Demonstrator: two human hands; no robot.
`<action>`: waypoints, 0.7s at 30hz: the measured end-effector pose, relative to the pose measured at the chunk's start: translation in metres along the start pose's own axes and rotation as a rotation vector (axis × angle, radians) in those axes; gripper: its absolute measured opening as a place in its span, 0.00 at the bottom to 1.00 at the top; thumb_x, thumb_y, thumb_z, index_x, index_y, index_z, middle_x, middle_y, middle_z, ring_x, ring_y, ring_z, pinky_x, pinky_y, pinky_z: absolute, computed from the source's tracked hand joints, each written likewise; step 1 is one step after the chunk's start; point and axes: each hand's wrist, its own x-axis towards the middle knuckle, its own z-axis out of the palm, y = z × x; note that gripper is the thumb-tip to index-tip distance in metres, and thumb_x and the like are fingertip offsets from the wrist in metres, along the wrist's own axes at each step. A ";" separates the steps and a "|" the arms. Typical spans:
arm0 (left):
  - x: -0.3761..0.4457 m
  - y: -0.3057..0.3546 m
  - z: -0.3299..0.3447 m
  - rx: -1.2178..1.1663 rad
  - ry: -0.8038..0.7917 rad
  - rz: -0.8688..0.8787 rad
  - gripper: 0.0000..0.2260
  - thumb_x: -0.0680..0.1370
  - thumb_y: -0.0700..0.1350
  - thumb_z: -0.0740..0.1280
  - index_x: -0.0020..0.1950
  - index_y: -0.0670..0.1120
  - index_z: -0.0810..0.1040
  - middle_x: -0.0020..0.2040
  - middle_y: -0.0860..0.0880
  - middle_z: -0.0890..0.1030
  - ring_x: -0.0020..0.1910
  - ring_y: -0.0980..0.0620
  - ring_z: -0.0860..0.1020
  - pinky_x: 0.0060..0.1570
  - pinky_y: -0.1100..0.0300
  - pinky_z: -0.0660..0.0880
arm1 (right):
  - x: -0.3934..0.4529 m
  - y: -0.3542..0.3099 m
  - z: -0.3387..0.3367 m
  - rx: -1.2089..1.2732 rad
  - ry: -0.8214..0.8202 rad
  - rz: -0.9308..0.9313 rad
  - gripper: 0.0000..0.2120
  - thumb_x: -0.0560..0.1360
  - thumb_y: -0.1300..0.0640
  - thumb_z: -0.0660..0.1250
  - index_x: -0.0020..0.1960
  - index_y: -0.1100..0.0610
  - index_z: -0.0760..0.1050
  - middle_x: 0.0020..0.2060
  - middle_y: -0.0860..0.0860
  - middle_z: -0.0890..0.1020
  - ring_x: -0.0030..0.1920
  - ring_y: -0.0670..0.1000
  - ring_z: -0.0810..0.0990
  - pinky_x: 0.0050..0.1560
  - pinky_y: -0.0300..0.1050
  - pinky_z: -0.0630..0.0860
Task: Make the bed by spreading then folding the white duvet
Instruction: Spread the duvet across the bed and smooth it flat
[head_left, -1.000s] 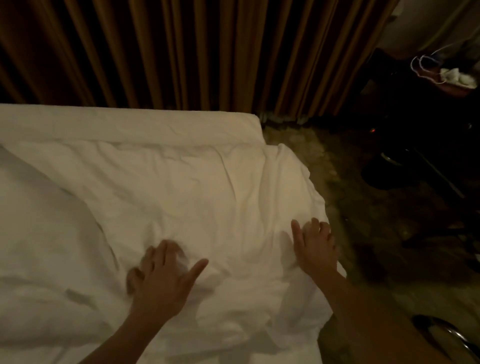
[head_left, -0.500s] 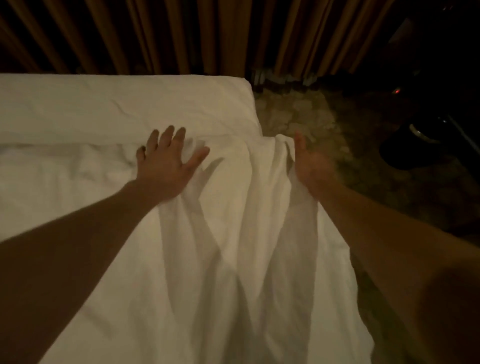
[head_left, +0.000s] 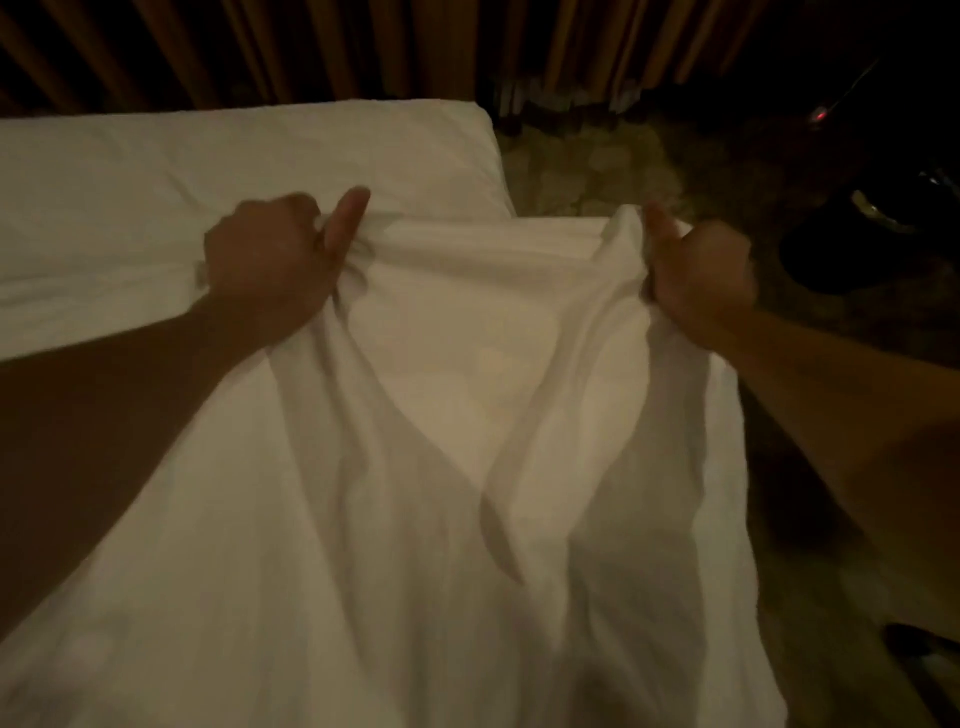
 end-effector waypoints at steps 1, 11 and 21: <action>0.009 0.007 -0.008 -0.025 0.017 0.008 0.34 0.80 0.71 0.47 0.43 0.43 0.75 0.37 0.43 0.75 0.39 0.42 0.72 0.43 0.50 0.67 | 0.006 -0.004 -0.007 -0.009 0.029 -0.002 0.39 0.76 0.26 0.52 0.55 0.60 0.80 0.53 0.58 0.83 0.54 0.59 0.82 0.55 0.52 0.76; -0.048 -0.023 0.038 0.023 -0.166 -0.029 0.32 0.79 0.70 0.50 0.66 0.48 0.75 0.64 0.41 0.76 0.64 0.36 0.72 0.65 0.41 0.65 | 0.004 0.063 -0.028 -0.082 0.035 0.236 0.34 0.82 0.39 0.58 0.76 0.64 0.57 0.73 0.64 0.66 0.72 0.67 0.66 0.69 0.62 0.66; -0.095 0.010 0.000 -0.120 -0.199 0.083 0.38 0.77 0.69 0.42 0.81 0.50 0.58 0.80 0.47 0.61 0.79 0.43 0.56 0.76 0.41 0.54 | -0.117 0.036 -0.022 0.072 0.079 -0.379 0.32 0.82 0.36 0.55 0.76 0.57 0.62 0.75 0.57 0.64 0.73 0.58 0.63 0.72 0.55 0.60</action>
